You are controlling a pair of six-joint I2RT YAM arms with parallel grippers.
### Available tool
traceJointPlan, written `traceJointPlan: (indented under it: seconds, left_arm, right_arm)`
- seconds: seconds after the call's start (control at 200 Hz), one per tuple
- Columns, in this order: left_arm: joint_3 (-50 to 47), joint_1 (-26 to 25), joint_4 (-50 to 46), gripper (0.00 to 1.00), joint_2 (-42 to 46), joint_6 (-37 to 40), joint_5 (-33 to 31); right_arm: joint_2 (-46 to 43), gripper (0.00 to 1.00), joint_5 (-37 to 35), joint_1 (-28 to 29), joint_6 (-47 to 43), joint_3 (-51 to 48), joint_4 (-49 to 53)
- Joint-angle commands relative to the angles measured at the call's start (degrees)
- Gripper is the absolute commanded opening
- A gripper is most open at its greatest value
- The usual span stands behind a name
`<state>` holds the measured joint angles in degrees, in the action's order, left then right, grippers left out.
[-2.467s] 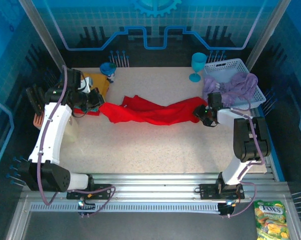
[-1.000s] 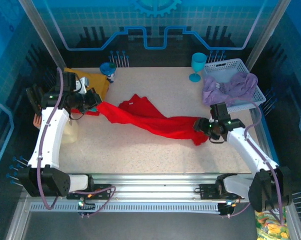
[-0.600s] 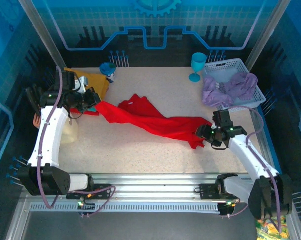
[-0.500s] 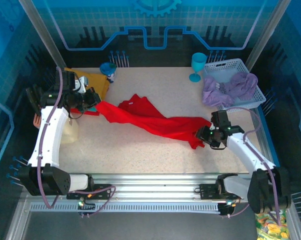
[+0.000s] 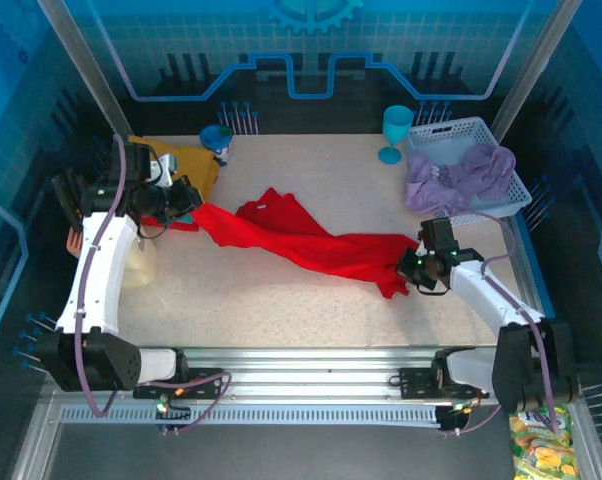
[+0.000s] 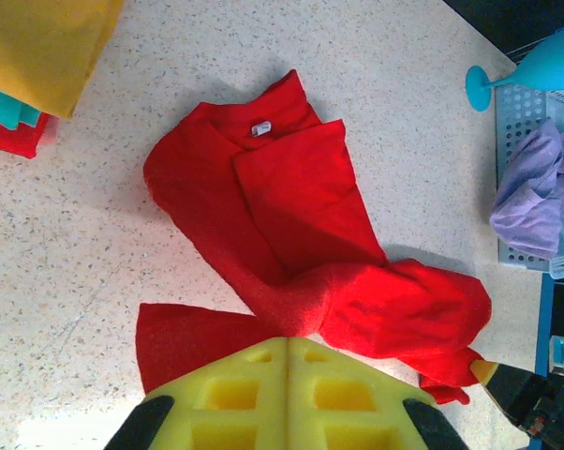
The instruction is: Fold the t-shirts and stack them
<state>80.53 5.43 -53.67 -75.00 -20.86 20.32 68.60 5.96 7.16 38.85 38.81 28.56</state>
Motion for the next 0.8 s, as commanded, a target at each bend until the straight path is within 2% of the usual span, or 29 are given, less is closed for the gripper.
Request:
traceJointPlan:
  seconds: [0.0, 0.17, 0.33, 0.445, 0.55, 0.61, 0.68, 0.775, 0.79]
  left_arm:
    - [2.14, 0.96, 0.79, 0.00, 2.39, -0.86, 3.76]
    - [10.14, 1.12, 0.50, 0.00, 3.79, -3.02, 7.26]
    - [17.84, 3.98, 0.07, 0.00, 5.87, -3.06, 3.40]
    - [25.74, 7.32, -2.30, 0.00, 3.35, -4.98, 7.65]
    - [28.11, 7.85, 0.72, 0.00, 4.60, -7.21, 8.92]
    - [28.41, 7.85, 0.95, 0.00, 4.43, -8.19, 8.58]
    - [26.54, 7.84, 0.05, 0.00, 2.25, -9.07, 12.01]
    - [14.91, 7.76, 4.23, 0.00, 2.78, -11.10, 15.75]
    - [12.51, 7.64, 5.18, 0.03, 3.34, -11.48, 16.11]
  right_arm:
    - [-6.34, 0.00, -3.43, -0.11, -2.72, 8.90, 6.45]
    - [-11.84, 0.00, -5.67, -0.21, -4.41, 22.45, 11.35]
    - [-14.41, 0.00, -11.09, -0.48, -5.10, 30.76, 11.33]
    - [-14.48, 0.00, -13.52, -1.43, -5.06, 36.11, 12.39]
    - [-16.40, 0.00, -14.98, -1.48, -6.44, 39.63, 11.17]
    - [-16.18, 0.00, -17.09, -1.94, -7.32, 41.12, 11.36]
    - [-12.75, 0.00, -14.42, -2.65, -7.79, 43.40, 13.62]
    - [-8.94, 0.00, -9.19, -2.68, -7.19, 42.19, 15.29]
    - [-8.83, 0.00, -8.87, -2.68, -6.92, 41.42, 15.05]
